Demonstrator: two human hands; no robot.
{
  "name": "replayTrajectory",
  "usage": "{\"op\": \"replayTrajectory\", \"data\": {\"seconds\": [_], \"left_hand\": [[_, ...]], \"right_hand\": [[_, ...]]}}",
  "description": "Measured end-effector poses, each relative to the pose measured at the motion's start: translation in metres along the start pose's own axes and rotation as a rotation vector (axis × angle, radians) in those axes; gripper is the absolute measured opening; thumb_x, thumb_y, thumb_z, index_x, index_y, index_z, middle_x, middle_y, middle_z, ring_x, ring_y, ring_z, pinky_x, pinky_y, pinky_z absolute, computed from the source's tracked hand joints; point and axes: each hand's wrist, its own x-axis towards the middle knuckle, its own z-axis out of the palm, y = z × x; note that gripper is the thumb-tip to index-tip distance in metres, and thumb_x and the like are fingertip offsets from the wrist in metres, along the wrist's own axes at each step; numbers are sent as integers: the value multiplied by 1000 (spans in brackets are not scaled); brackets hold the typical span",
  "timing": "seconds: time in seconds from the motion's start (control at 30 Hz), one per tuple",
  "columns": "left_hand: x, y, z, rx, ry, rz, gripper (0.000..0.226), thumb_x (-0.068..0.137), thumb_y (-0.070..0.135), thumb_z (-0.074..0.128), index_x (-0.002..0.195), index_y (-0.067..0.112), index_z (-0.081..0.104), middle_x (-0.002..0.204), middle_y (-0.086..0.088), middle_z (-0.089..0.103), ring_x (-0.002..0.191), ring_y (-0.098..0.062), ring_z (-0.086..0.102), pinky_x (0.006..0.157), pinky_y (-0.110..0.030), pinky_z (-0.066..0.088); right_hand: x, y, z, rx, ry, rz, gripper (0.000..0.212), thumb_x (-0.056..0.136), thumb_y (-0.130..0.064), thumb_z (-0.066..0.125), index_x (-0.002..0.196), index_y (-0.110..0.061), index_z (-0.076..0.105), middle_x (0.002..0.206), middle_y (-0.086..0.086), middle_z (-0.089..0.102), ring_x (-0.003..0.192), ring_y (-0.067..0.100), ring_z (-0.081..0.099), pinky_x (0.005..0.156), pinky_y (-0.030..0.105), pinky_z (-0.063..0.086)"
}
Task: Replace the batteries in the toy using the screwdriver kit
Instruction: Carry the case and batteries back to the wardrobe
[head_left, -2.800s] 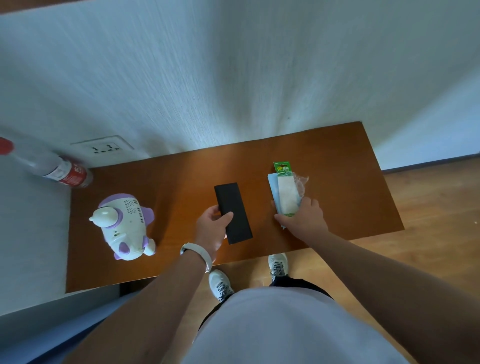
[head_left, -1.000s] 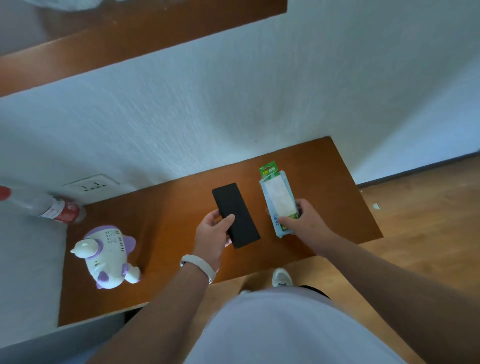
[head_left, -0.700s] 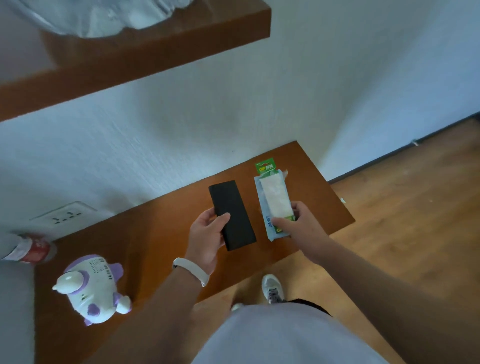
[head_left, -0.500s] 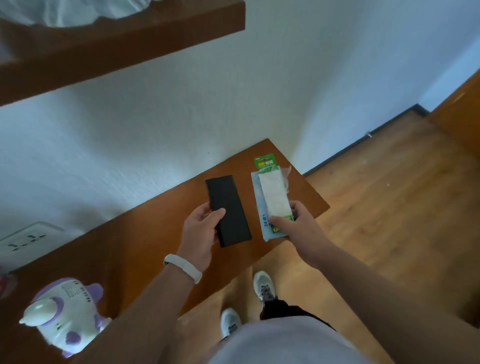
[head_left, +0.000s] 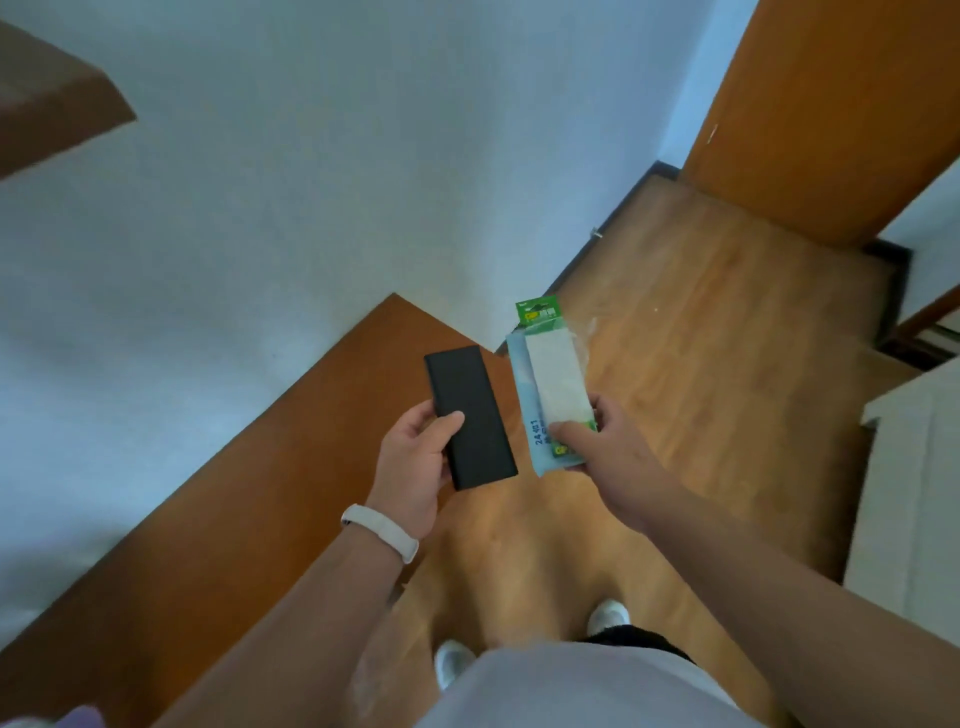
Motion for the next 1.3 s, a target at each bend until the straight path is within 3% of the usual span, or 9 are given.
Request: {"op": "replayTrajectory", "data": {"seconds": [0.2,0.4,0.5,0.6,0.7,0.83,1.0,1.3], "left_hand": [[11,-3,93,53,-50,-28,22,96,17,64,117,20,66,106,0,77,97,-18,74,75,-39,62],[21,-16,210,117,-150,-30,19,96,17,64,115,20,68,107,0,77,98,-18,74,78,-40,62],[24,-26,267,142,-203,-36,21,97,16,63,117,17,67,107,-1,77,98,-19,74,78,-41,62],[26,-37,317,183,-248,-42,24,97,16,63,120,17,66,109,-1,77,98,-18,74,77,-40,62],[28,-46,358,227,-319,-54,24,97,17,62,121,17,66,110,-1,76,100,-19,74,75,-38,62],[39,-52,402,272,-404,-79,24,98,20,62,121,18,65,111,-1,76,105,-21,72,85,-45,61],[66,-56,443,310,-490,-102,25,98,20,61,122,18,65,113,-2,75,106,-21,72,89,-47,59],[162,-45,513,308,-631,-194,23,97,16,61,119,21,68,109,-1,77,99,-18,74,74,-35,61]], "right_hand": [[0,-9,-91,110,153,-15,58,57,-40,78,110,-26,60,102,2,71,84,14,73,63,23,55],[0,-14,-198,186,253,-29,54,56,-44,77,106,-34,58,96,-6,73,89,16,74,75,35,59],[-2,-18,-247,225,323,-49,56,55,-44,76,107,-32,59,91,-10,74,86,14,74,69,30,58],[-7,-18,-289,225,409,-63,45,67,-37,76,108,-29,59,100,-2,72,89,14,73,77,36,60],[-16,-14,-327,206,464,-53,36,82,-32,74,113,-31,55,104,-6,69,92,10,72,82,38,61],[-19,-12,-363,233,553,-33,36,87,-28,74,116,-26,54,107,-3,69,91,10,72,79,35,62],[-8,-13,-388,284,649,-19,29,88,-28,73,109,-33,54,105,-5,66,93,13,70,61,20,57],[67,-37,-438,295,796,5,40,79,-36,75,113,-30,56,106,-2,69,94,15,72,77,37,62]]}}
